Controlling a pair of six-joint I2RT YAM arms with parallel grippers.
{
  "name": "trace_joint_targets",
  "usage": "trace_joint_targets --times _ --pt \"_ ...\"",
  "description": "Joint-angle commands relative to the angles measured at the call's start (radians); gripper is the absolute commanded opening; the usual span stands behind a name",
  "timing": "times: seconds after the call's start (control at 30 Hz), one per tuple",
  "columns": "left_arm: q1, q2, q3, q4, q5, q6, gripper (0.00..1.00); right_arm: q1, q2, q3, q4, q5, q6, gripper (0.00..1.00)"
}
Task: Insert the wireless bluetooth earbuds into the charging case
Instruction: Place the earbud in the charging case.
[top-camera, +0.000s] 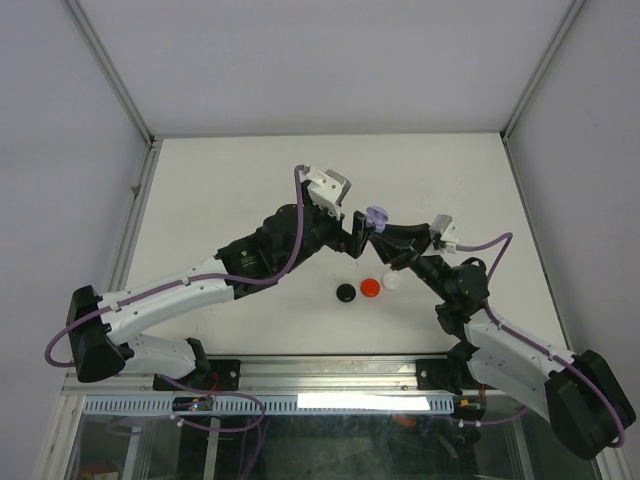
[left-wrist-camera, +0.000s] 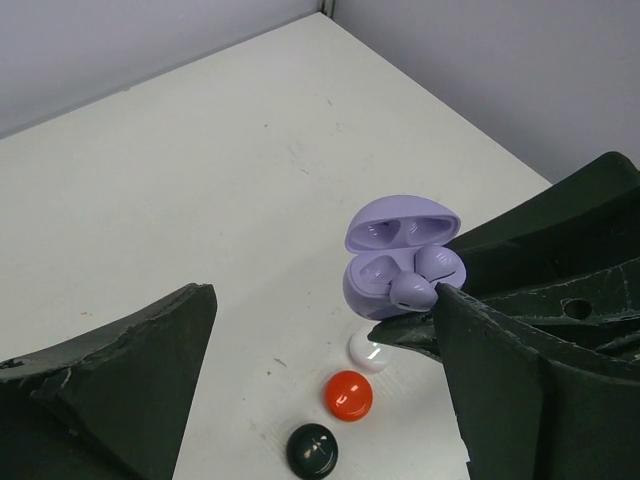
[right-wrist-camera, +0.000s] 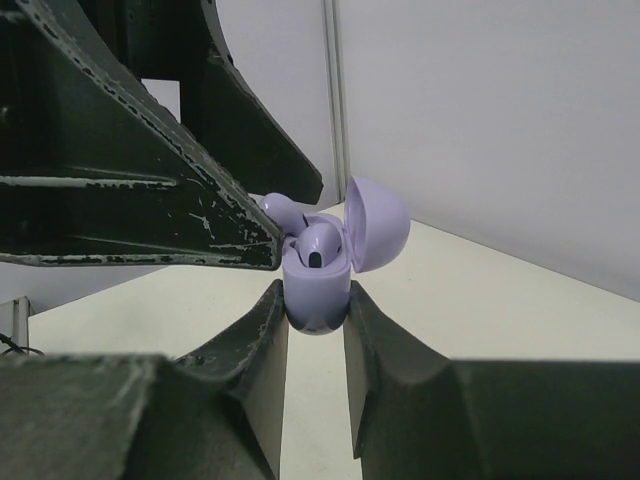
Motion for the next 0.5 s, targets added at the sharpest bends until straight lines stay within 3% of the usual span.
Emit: trace_joint_targets --times 0.0,0.47 --pt "0.006 -0.023 0.04 0.003 -0.043 -0.012 0.92 0.003 -0.02 0.049 0.038 0.014 0.002 0.0" --pt "0.071 -0.071 -0.005 0.002 0.018 -0.064 0.92 0.003 -0.013 0.05 0.044 0.003 0.003 0.0"
